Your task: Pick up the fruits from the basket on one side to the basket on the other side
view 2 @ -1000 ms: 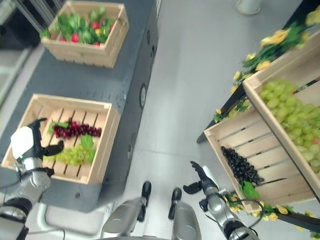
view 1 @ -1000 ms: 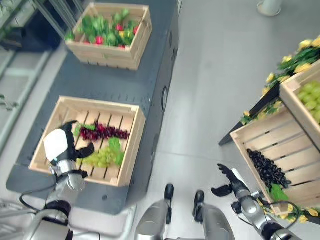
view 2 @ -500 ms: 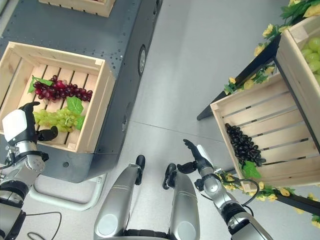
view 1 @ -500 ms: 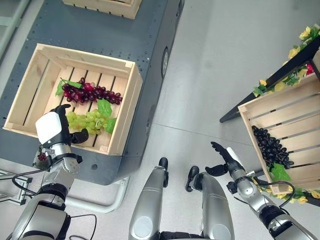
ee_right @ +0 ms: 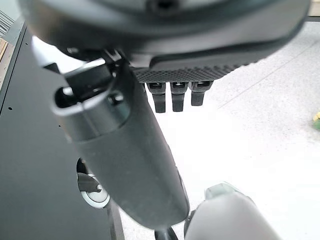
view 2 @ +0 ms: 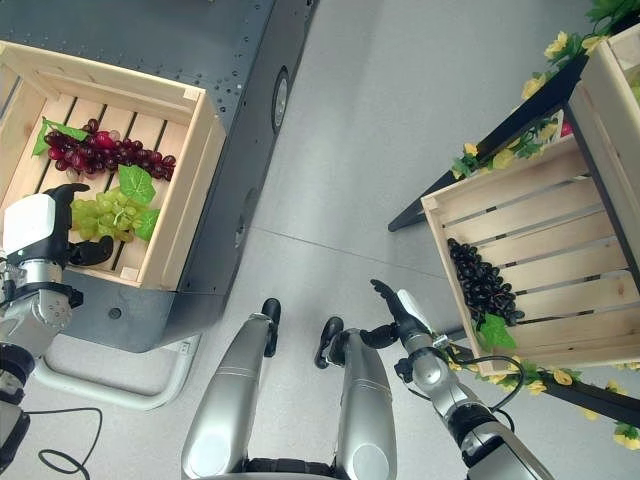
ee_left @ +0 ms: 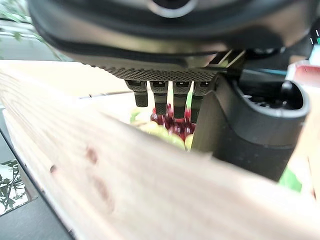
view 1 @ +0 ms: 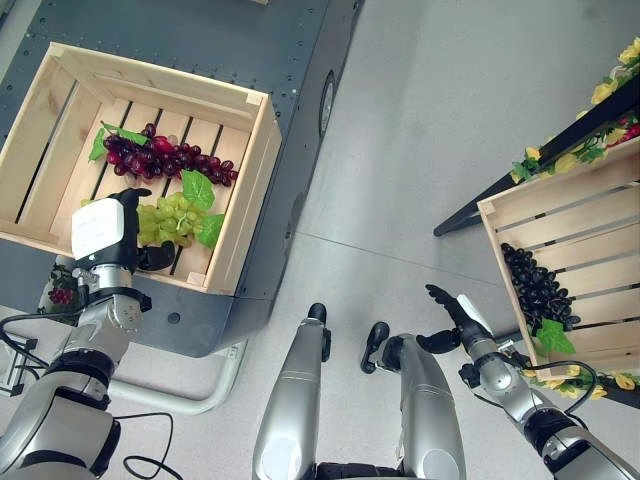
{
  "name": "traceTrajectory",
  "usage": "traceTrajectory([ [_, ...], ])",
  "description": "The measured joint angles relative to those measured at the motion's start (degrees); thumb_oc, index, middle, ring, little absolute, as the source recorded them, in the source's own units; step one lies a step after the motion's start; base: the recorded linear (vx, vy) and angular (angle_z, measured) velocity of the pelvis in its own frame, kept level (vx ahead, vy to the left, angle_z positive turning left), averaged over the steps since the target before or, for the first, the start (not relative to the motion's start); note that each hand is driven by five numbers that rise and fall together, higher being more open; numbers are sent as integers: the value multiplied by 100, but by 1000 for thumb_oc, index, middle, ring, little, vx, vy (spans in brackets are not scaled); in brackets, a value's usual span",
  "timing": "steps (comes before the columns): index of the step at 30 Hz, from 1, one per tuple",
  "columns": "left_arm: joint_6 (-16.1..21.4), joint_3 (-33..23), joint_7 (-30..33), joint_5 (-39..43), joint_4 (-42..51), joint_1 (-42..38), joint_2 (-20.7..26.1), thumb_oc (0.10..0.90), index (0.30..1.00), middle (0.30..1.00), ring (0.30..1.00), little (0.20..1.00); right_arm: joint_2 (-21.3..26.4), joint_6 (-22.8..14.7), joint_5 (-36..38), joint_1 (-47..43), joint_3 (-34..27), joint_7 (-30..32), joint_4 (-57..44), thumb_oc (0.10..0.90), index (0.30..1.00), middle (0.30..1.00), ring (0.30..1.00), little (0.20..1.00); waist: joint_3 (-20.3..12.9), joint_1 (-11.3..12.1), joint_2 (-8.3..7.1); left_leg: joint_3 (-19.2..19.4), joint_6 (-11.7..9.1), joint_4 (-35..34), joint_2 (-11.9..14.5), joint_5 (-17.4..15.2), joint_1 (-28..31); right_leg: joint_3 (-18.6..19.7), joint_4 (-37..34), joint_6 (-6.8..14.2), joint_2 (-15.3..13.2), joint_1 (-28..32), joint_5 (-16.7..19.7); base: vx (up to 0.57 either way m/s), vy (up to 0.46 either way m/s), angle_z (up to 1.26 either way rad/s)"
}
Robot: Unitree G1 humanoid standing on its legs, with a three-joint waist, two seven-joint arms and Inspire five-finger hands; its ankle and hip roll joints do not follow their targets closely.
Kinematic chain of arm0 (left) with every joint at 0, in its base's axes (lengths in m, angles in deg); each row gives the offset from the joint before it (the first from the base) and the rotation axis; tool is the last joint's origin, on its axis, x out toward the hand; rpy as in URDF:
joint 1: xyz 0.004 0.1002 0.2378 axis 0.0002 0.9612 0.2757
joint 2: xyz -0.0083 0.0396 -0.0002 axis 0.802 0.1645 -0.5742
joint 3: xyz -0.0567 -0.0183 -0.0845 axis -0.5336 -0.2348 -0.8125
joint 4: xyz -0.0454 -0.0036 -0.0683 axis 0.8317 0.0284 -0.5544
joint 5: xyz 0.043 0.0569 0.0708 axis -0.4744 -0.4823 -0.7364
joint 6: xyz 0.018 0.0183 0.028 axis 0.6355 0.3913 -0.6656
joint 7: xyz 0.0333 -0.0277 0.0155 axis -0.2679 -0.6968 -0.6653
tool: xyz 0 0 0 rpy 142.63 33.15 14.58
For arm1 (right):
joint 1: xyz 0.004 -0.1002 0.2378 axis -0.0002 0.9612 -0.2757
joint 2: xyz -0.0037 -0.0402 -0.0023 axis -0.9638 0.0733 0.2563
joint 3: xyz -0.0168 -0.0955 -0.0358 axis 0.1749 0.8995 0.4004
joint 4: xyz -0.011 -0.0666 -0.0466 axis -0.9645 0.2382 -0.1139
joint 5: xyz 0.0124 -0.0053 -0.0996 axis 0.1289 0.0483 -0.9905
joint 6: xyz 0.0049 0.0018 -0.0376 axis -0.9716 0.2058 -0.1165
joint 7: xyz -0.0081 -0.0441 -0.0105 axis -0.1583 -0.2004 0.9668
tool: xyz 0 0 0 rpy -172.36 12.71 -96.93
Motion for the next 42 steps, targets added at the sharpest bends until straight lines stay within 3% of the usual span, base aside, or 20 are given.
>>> traceTrajectory([
  [11,-815,548,-520,-289,-33,-657,183,800,900,900,900,900,-17,-12,5,-162,6,6,197,800,900,900,900,900,-2,-28,-136,-130,14,120,-7,-19,-301,-123,28,17,-4,-196,-19,1,-11,4],
  [21,-877,581,-507,-301,-63,-906,249,800,900,900,900,900,-61,-150,13,-172,35,71,334,800,900,900,900,900,-9,-21,-229,-144,9,197,-6,-23,-557,-161,64,14,0,-412,-22,0,0,1],
  [22,-890,637,-509,-304,-59,-942,251,584,575,575,575,575,-61,-166,13,-176,35,71,330,800,900,900,900,900,-10,-13,-230,-145,10,198,-4,-23,-565,-162,64,15,2,-420,-21,0,0,0],
  [23,-939,739,-515,-318,-60,-1003,279,400,300,300,300,300,-65,-186,13,-201,35,71,307,800,900,900,900,900,-11,-15,-231,-148,10,211,2,-22,-600,-168,69,16,7,-450,-21,0,2,3],
  [36,-596,751,-411,-238,-72,-1020,431,400,300,300,300,300,-108,-257,168,-219,27,141,222,800,900,900,900,900,-9,-23,-297,-124,9,316,89,-44,-611,-100,103,14,99,-451,-17,2,-1,0],
  [40,-285,649,-524,398,-44,-628,409,400,300,300,300,300,-268,-337,234,-75,4,140,159,800,900,900,900,900,-13,-45,-383,53,76,171,103,-123,15,58,-20,50,88,78,-1,15,-20,-16],
  [42,-157,308,-554,854,13,-412,334,400,300,300,300,300,-286,-391,256,73,1,141,-41,800,900,900,900,900,-15,-107,-394,90,85,37,101,-126,307,81,-159,95,97,357,26,38,-18,-13],
])
